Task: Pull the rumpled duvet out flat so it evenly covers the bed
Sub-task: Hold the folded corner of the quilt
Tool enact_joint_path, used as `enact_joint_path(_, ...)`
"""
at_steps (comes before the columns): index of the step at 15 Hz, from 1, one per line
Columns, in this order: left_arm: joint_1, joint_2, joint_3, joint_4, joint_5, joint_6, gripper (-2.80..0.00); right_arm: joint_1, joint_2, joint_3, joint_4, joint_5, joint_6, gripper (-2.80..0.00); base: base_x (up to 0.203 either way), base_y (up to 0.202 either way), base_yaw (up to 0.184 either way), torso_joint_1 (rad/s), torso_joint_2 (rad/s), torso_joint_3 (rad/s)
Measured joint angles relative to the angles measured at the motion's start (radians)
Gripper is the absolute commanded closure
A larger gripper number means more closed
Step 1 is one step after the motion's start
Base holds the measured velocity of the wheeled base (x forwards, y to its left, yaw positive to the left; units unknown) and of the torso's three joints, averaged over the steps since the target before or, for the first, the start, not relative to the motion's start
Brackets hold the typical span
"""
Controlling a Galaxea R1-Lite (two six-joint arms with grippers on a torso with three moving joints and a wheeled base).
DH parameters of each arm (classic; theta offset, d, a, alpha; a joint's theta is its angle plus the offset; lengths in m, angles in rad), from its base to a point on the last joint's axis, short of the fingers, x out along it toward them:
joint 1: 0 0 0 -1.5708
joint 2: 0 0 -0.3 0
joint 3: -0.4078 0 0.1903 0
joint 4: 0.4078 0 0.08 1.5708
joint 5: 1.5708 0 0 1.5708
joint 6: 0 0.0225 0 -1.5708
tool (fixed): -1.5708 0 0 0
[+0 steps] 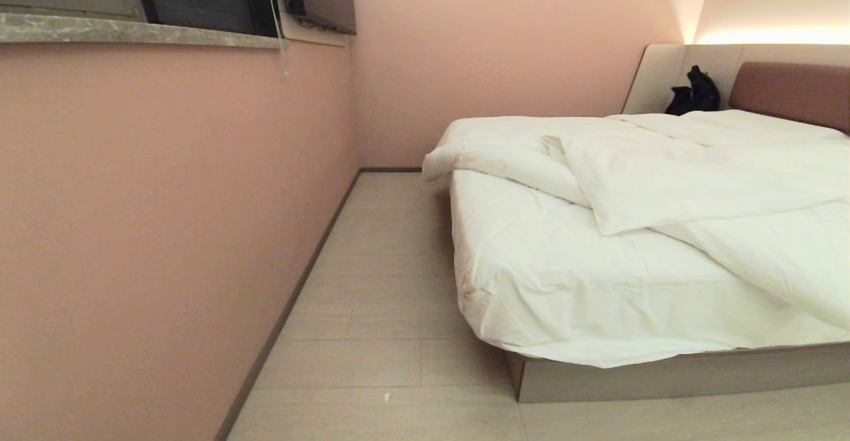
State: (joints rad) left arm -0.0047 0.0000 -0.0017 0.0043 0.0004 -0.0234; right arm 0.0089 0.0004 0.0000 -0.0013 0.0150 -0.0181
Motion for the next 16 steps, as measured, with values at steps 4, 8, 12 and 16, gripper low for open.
enact_joint_path(4, 0.0, 0.0, 0.0, 0.0, 0.0, -0.001, 0.0, 0.0, 0.0, 0.0, 0.0, 0.0, 0.0, 0.0, 0.0, 0.0, 0.0, 0.0, 0.0, 0.0)
enact_joint_path(8, 0.0, 0.0, 0.0, 0.0, -0.004, 0.004, 0.0, 0.0, 0.0, 0.0, 0.0, 0.0, 0.0, 0.0, 0.0, 0.0, 0.0, 0.0, 0.0, 0.0)
enact_joint_path(12, 0.0, 0.0, 0.0, -0.003, -0.001, 0.001, 0.0, 0.0, 0.0, 0.0, 0.0, 0.0, 0.0, 0.0, 0.0, 0.0, 0.0, 0.0, 0.0, 0.0)
enact_joint_path(16, 0.0, 0.0, 0.0, -0.003, 0.0, -0.008, 0.0, 0.0, 0.0, 0.0, 0.0, 0.0, 0.001, 0.0, 0.0, 0.0, 0.0, 0.0, 0.0, 0.0)
